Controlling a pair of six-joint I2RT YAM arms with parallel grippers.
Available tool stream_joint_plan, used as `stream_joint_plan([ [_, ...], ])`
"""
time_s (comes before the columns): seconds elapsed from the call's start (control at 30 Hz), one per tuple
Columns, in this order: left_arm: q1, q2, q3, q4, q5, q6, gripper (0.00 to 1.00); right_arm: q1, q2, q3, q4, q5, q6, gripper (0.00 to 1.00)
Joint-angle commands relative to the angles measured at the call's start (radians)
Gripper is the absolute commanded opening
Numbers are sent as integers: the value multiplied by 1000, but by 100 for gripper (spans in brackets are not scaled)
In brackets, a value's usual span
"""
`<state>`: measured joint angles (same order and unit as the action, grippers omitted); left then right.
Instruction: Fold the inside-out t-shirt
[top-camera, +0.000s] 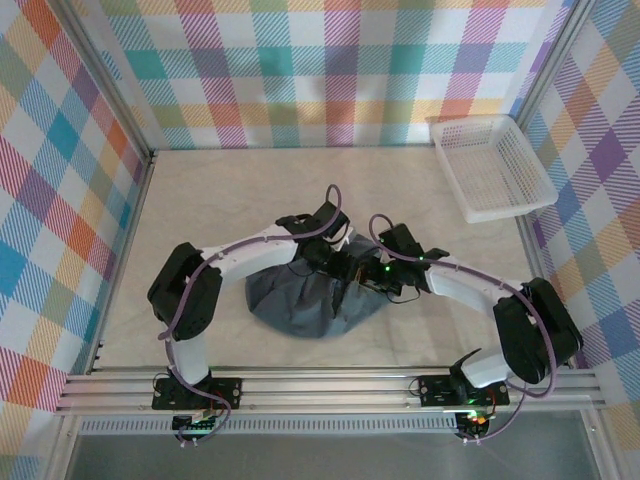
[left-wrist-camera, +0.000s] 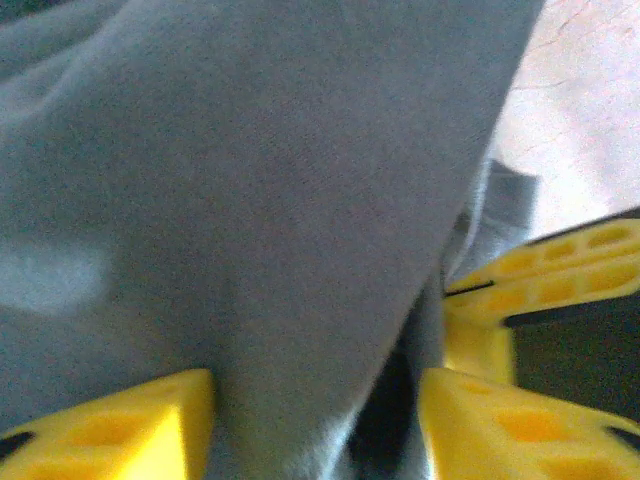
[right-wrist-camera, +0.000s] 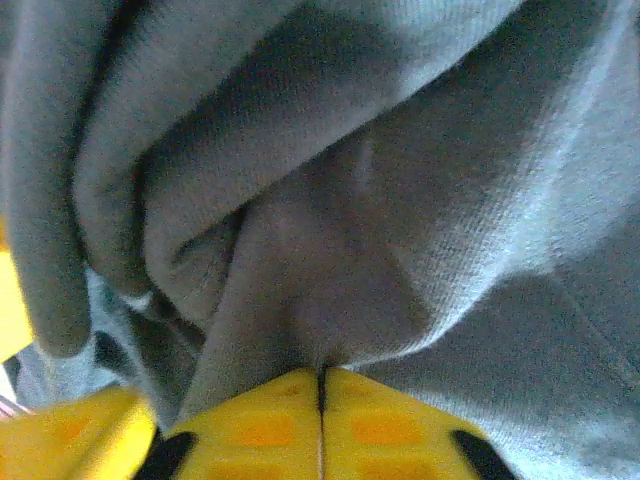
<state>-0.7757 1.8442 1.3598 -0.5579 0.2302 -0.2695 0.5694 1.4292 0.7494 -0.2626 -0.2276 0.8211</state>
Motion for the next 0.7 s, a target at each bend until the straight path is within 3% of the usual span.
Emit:
stream_joint_plan([
  [0.0,32,-22,-39,65,-71,-9,34,4,-54,-38,36,23,-4,0],
  [0.1,64,-70,-80,103,-56,-24,1,3,-161,-87,-13,93,-24,0],
  [0.4,85,-213,-146,204,123,-119,0,4,-238,-236,-126,180,27,1],
  [0.43,85,-221,-160,223,139,-134,0,4,-253,-222,-136,180,8,13],
  [0.53,85,-223,-175,231,139,-149,0,34,-297,-113,-182,186,-138,34],
  [0.67,86,-207,-182,219,131,-149,0,177,-317,-15,-156,364,-308,39],
])
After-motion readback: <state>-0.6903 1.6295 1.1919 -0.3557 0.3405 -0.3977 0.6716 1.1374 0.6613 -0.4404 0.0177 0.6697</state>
